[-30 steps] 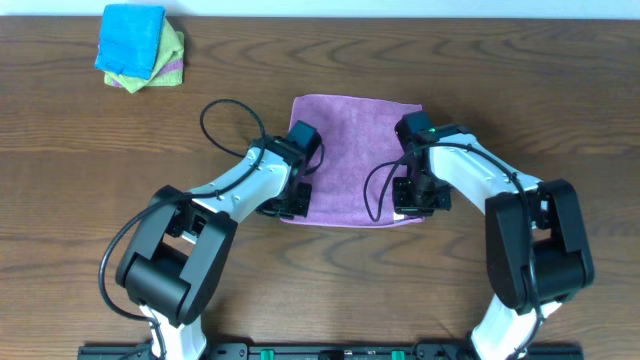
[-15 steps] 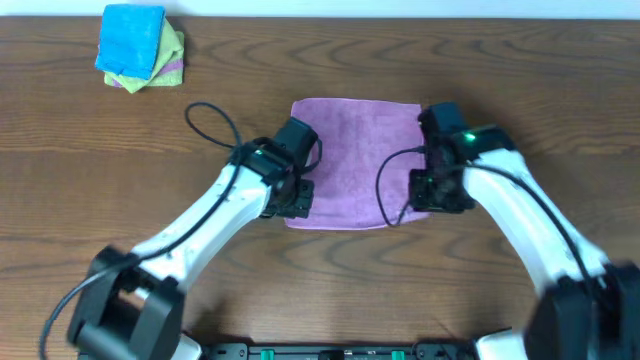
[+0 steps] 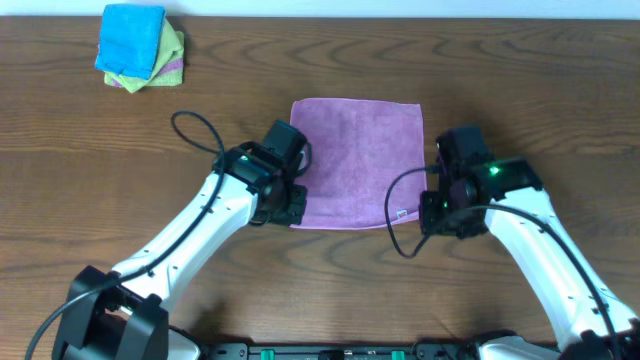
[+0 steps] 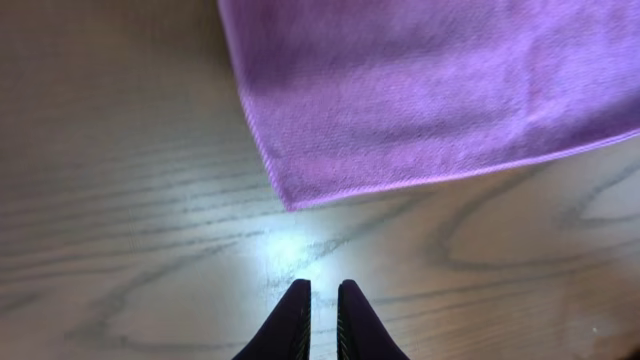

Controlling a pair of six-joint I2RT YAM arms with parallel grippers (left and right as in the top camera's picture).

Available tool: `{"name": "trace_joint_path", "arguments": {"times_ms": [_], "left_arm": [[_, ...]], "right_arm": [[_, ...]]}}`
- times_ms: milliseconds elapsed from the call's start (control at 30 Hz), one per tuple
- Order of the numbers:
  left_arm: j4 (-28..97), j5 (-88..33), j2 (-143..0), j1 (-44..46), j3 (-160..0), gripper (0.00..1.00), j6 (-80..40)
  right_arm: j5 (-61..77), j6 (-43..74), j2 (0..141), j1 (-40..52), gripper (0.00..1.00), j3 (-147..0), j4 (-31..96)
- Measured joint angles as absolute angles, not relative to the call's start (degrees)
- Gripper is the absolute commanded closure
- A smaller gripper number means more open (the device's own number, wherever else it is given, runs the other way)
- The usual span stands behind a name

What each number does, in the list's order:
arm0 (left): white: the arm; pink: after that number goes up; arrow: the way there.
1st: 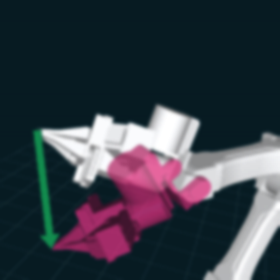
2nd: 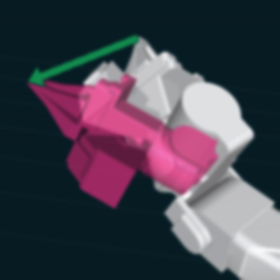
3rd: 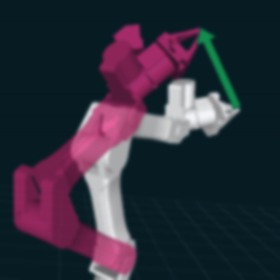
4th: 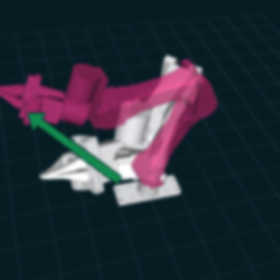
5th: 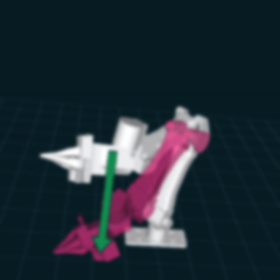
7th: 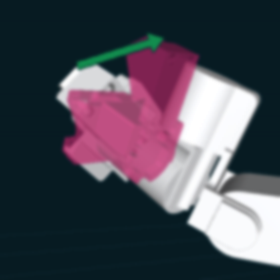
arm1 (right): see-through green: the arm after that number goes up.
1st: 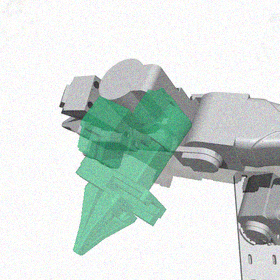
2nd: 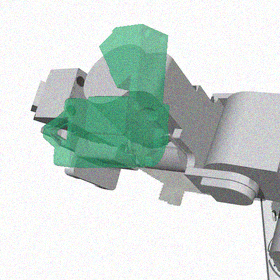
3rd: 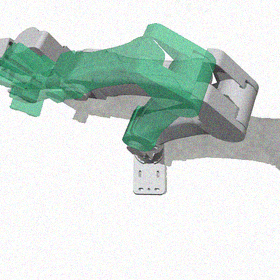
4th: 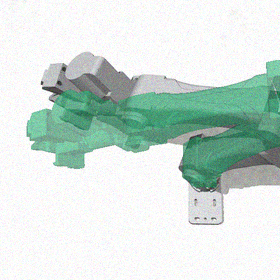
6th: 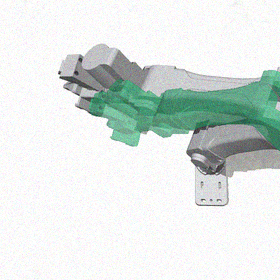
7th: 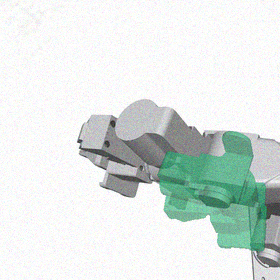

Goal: Fold the cloth
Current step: 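Release the cloth and withdraw both grippers to the sides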

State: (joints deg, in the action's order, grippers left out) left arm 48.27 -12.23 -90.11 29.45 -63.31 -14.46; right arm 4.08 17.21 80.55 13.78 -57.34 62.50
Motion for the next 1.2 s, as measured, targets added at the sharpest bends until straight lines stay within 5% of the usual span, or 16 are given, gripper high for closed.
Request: {"name": "trace_joint_path", "arguments": {"times_ms": [367, 667, 1000, 1200], "left_arm": [[43.29, -31.51, -82.26, 13.93, -55.02, 0.7, -8.34], [42.11, -49.87, -69.23, -11.31, -39.81, 0.6, 1.78], [22.02, -56.4, -75.81, -8.6, -31.07, 0.5, -0.89], [12.95, -58.39, -86.11, -5.61, -30.98, 0.53, -5.26]], "right_arm": [[19.86, 7.88, 71.22, -4.23, 0.46, -48.25, 58.26], [41.87, -6.66, 68.18, -27.99, 0.47, -43.09, 57.8], [50.04, -5.72, 70.65, -27.4, 0.46, -33.67, 45.28], [50.7, -3.49, 76.44, -26.11, 0.47, -33.58, 41.12]]}}
